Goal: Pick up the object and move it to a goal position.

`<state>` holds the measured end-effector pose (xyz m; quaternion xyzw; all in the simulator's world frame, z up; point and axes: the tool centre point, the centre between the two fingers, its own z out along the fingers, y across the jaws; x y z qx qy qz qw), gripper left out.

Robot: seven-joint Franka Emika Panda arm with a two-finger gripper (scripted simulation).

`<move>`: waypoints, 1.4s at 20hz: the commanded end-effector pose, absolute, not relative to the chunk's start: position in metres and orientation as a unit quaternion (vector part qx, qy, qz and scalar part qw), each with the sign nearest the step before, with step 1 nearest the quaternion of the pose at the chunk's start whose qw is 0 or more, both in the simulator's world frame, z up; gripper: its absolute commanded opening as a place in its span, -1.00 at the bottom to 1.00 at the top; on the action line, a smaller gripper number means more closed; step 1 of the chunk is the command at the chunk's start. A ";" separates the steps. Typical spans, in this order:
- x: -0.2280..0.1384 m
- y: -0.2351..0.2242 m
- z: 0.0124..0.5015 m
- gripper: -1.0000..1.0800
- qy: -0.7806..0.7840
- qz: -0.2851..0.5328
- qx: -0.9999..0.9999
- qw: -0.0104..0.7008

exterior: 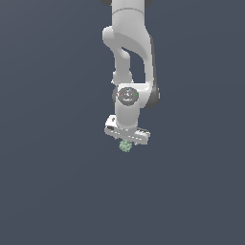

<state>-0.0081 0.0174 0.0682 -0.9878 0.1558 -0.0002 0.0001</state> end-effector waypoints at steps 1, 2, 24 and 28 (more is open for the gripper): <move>-0.009 0.018 0.054 0.92 0.156 0.000 -0.988 0.000; -0.009 0.017 0.050 0.92 0.157 0.000 -0.988 0.000; -0.006 0.022 0.048 -1.00 0.157 -0.001 -0.988 0.000; -0.003 0.032 0.066 -1.00 0.157 -0.001 -0.988 0.000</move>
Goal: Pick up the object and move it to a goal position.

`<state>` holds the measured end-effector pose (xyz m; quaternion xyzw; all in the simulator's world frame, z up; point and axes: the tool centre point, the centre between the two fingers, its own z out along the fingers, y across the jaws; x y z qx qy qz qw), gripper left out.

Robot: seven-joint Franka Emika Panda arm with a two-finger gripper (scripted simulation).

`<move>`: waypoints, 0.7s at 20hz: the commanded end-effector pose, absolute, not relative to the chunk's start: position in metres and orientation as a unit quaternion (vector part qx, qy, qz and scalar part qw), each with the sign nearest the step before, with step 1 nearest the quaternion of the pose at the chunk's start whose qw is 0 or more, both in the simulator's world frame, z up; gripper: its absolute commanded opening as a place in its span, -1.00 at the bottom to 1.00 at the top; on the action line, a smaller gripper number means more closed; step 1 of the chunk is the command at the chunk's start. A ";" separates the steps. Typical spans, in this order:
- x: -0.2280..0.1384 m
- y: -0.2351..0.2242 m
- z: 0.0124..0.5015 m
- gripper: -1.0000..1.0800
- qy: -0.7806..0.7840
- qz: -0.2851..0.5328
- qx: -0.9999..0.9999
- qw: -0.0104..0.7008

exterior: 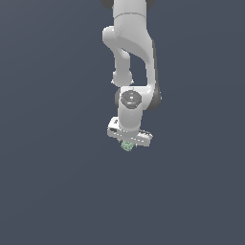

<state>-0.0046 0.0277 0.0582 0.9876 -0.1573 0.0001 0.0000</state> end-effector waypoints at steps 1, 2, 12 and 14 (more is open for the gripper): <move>-0.002 0.035 0.072 -1.00 -0.157 0.001 0.988 0.000; -0.001 0.039 0.078 -1.00 -0.157 0.001 0.988 0.000; 0.015 0.088 0.167 -1.00 -0.157 0.001 0.988 0.000; 0.019 0.099 0.187 -1.00 -0.157 0.001 0.988 0.000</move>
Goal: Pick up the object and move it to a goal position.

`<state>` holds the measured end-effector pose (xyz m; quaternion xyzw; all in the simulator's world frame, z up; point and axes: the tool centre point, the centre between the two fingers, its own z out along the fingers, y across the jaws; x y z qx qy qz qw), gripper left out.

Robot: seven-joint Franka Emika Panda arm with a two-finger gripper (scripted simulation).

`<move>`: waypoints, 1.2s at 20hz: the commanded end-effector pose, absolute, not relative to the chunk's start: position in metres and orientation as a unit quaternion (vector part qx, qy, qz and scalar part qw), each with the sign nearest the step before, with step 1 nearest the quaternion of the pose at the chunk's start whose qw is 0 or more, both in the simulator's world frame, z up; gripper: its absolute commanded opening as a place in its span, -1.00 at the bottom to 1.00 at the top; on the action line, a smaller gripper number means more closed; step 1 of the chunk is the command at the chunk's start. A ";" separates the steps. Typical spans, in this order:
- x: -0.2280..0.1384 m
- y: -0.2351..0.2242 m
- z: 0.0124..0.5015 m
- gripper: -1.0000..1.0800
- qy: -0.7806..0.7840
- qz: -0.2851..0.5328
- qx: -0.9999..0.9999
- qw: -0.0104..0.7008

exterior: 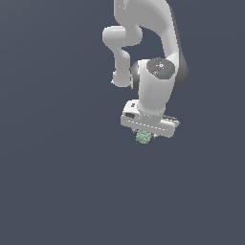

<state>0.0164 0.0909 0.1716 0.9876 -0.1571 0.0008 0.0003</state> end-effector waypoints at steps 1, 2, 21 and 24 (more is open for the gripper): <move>0.021 0.105 0.198 -1.00 -0.157 0.001 0.988 0.001; 0.023 0.111 0.208 -1.00 -0.157 0.001 0.988 0.001; 0.055 0.195 0.357 -1.00 -0.157 0.000 0.988 0.000; 0.059 0.203 0.372 -1.00 -0.157 0.000 0.988 0.000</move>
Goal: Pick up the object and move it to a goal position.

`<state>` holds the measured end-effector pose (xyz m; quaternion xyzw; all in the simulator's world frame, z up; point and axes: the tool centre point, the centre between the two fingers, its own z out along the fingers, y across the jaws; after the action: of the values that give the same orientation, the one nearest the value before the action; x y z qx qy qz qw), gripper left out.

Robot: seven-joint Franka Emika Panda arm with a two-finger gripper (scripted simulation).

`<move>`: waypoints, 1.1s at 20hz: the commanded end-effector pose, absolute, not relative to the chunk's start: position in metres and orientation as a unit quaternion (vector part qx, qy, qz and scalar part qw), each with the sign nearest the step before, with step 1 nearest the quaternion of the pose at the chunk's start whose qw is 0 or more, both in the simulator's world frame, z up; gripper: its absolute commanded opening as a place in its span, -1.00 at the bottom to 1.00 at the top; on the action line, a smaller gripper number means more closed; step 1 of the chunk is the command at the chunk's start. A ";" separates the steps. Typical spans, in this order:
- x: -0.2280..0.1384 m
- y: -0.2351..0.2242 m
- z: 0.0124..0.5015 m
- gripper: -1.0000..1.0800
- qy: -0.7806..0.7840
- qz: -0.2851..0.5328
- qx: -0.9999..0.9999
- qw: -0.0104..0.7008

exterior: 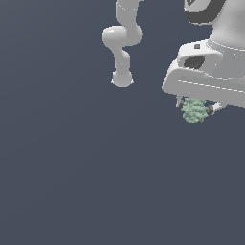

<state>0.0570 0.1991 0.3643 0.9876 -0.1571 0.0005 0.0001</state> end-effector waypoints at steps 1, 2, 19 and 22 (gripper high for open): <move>0.060 0.206 0.376 -1.00 -0.157 0.000 0.988 0.000; 0.061 0.208 0.381 -1.00 -0.157 0.000 0.988 0.000; 0.071 0.229 0.416 -1.00 -0.157 0.000 0.988 0.000; 0.072 0.229 0.417 -1.00 -0.157 0.000 0.988 0.000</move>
<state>0.0716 0.2292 0.4163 0.9876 -0.1570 0.0000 0.0000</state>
